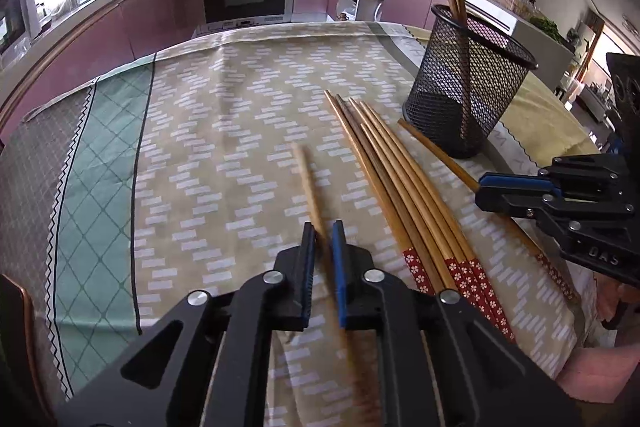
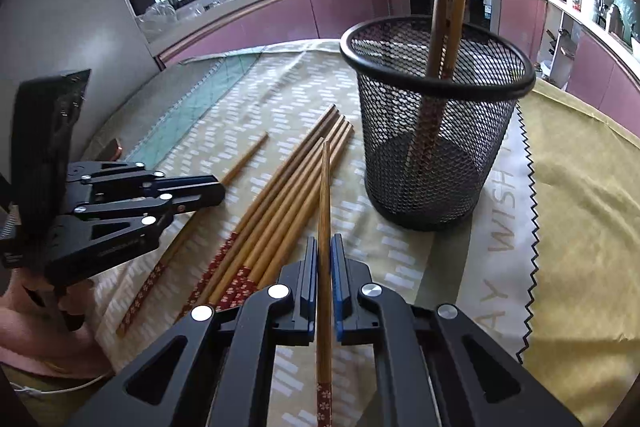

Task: Organize utensils
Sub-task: 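Close the right tool on another chopstick while the left tool grasps one too, then lower the right tool's chopstick into the cup while the left tool inserts its own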

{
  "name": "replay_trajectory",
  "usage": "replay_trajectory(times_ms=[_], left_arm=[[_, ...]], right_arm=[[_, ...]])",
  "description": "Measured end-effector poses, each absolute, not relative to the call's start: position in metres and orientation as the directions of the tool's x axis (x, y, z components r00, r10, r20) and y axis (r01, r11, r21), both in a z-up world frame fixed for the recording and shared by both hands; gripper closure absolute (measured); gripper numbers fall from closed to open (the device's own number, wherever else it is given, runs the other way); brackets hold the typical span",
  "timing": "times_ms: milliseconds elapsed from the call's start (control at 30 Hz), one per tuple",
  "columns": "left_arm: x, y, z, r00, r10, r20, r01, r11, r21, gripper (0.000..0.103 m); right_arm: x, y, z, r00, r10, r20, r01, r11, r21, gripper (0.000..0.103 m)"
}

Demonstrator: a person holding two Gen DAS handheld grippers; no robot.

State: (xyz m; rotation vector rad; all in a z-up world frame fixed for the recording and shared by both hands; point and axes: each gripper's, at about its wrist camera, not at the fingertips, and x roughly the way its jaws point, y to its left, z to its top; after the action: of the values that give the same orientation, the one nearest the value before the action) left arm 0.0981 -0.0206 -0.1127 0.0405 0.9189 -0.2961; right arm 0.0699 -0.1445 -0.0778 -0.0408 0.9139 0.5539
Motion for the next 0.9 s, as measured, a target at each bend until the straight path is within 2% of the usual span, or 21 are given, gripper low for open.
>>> replay_trajectory(times_ms=[467, 900], left_arm=[[0.086, -0.014, -0.073, 0.603, -0.355, -0.715, 0.329, 0.927, -0.182, 0.096], [0.073, -0.008, -0.013, 0.649, -0.48, -0.591, 0.421, 0.873, -0.247, 0.096]], right_arm=[[0.06, -0.167, -0.045, 0.519, 0.551, -0.654, -0.499, 0.816, 0.292, 0.097], [0.059, -0.206, -0.004, 0.602, 0.603, -0.524, -0.486, 0.797, 0.358, 0.097]])
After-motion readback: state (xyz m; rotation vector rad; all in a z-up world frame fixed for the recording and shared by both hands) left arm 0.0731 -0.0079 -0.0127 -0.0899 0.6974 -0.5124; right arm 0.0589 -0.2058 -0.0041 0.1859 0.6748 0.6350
